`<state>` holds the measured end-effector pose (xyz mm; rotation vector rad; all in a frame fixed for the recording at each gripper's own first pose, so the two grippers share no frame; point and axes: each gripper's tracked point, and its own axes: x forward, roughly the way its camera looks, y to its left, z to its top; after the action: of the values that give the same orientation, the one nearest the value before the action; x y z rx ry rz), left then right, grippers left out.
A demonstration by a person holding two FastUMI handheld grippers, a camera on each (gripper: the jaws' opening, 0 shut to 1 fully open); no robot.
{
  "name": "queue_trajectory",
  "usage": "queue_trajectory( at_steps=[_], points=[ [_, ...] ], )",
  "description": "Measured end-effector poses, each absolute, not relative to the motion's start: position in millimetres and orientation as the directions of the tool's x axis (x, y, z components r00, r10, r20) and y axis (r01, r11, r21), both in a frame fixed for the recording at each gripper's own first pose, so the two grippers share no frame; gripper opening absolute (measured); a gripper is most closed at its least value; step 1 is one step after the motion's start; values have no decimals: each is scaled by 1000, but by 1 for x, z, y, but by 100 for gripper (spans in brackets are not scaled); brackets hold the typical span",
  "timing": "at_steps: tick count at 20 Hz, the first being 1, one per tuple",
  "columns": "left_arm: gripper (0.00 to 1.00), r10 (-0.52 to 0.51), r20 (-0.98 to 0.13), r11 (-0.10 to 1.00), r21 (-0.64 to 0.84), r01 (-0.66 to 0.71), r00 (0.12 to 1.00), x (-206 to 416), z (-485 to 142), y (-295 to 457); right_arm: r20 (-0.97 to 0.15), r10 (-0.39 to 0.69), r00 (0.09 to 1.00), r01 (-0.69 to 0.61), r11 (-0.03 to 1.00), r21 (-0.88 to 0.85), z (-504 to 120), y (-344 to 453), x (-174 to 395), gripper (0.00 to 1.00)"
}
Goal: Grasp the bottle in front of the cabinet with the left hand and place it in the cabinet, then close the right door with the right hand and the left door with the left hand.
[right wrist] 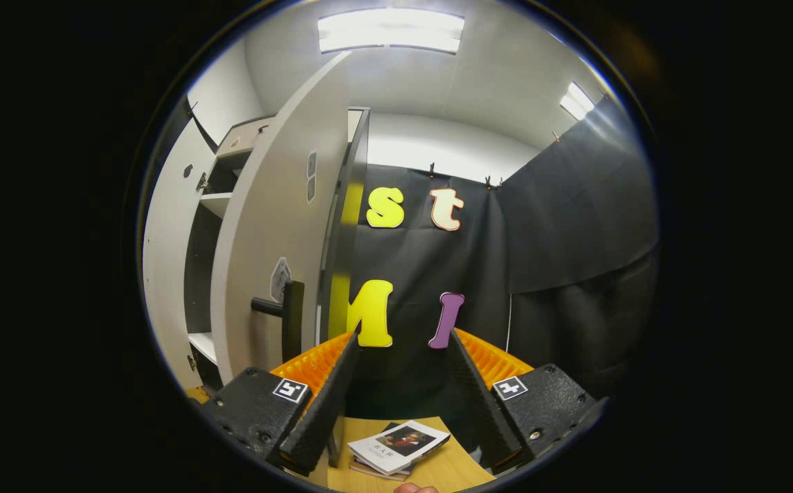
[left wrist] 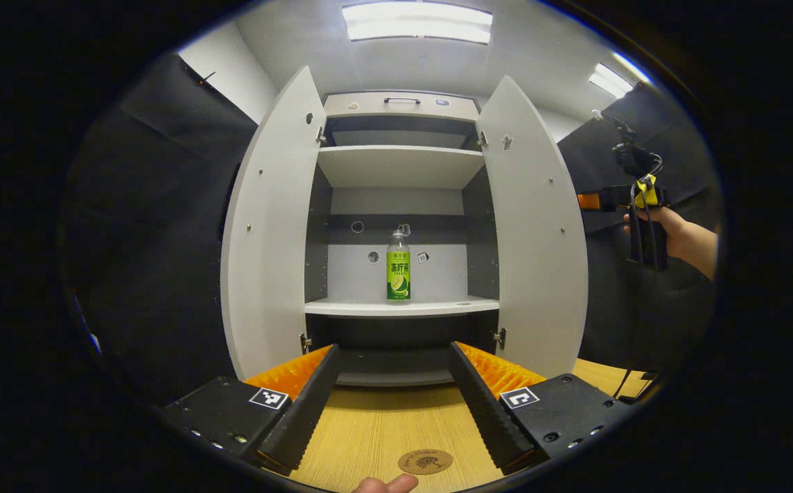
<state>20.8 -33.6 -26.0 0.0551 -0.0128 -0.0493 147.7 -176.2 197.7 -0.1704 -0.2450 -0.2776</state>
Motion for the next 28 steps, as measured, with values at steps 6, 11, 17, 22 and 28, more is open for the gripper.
queue_trajectory(
  at_steps=[6,11,17,22,28],
  points=[
    [96,-66,-6,998,-4,66,998,20,-32,-45,206,-173,963,196,976,-96,190,-156,154,79],
    [96,-69,-7,997,-21,69,998,21,-32,-46,203,-84,976,95,995,-44,180,-104,164,78],
    [96,-5,-14,1000,-12,5,1000,26,-33,-16,202,-37,979,48,998,-47,173,-46,187,78],
    [96,32,-17,999,-5,-32,999,24,-32,3,176,38,984,-30,998,-49,164,-7,212,80],
    [96,70,-3,997,-35,-70,998,17,-23,21,205,46,978,-27,995,-91,153,-1,173,82]
  ],
)
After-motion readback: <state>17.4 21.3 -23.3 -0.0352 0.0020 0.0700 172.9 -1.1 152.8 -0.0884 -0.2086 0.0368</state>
